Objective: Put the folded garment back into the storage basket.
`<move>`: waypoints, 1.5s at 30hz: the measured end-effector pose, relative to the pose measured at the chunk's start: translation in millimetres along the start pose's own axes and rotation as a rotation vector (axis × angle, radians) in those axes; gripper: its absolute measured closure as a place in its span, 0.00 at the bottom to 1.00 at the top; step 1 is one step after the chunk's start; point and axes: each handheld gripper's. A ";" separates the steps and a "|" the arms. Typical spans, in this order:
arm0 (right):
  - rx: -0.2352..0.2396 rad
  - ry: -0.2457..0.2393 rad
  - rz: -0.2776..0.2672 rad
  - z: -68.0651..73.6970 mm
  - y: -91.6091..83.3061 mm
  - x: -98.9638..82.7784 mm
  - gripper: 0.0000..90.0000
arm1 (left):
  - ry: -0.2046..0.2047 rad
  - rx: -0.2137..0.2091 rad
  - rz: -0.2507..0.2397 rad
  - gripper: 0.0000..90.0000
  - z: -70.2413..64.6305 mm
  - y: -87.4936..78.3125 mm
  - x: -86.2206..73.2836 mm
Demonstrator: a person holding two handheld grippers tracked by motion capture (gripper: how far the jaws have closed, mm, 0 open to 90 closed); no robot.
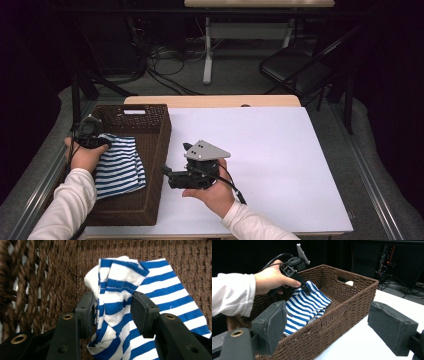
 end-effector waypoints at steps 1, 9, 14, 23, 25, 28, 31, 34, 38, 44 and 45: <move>-0.002 -0.003 0.002 -0.2 -0.6 -0.2 0.17 | 0.003 0.002 -0.008 0.56 -0.9 -2.2 0.6; -0.008 -0.003 -0.002 -2.5 -3.2 -0.5 0.17 | -0.013 -0.016 -0.058 0.53 2.4 -18.0 3.9; -0.014 -0.001 -0.002 -4.4 -4.5 -0.9 0.17 | -0.007 -0.043 -0.060 0.52 0.9 -20.0 4.5; -0.026 0.003 -0.004 -9.2 -7.7 -2.7 0.17 | 0.014 -0.060 -0.108 0.23 -4.1 -25.0 8.4; -0.026 0.005 -0.003 -9.9 -8.2 -3.2 0.17 | 0.015 -0.068 -0.111 0.19 -5.1 -26.7 9.2; -0.027 0.002 -0.001 -10.6 -9.7 -4.0 0.17 | 0.028 -0.071 -0.123 0.15 -7.2 -28.8 9.7; -0.031 0.002 -0.005 -11.9 -11.9 -4.7 0.17 | 0.033 -0.100 -0.137 0.05 -9.3 -28.4 9.6; -0.036 0.006 -0.007 -15.1 -15.2 -5.4 0.17 | 0.033 -0.111 -0.162 0.00 -11.6 -28.9 8.6; -0.047 0.008 -0.002 -19.9 -20.1 -7.0 0.16 | 0.028 -0.136 -0.186 0.00 -15.2 -31.8 7.2; -0.063 0.014 0.002 -27.5 -27.6 -10.6 0.16 | 0.047 -0.168 -0.221 0.00 -23.8 -38.7 3.9; -0.066 0.016 0.005 -28.5 -28.8 -11.1 0.16 | 0.047 -0.176 -0.225 0.00 -24.4 -39.8 3.4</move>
Point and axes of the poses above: each handheld gripper's, and its own axes: y roughly forward along the jaws, x roughly out of its top, z roughly to its left, and after that the axes turned 1 degree about x, right-handed
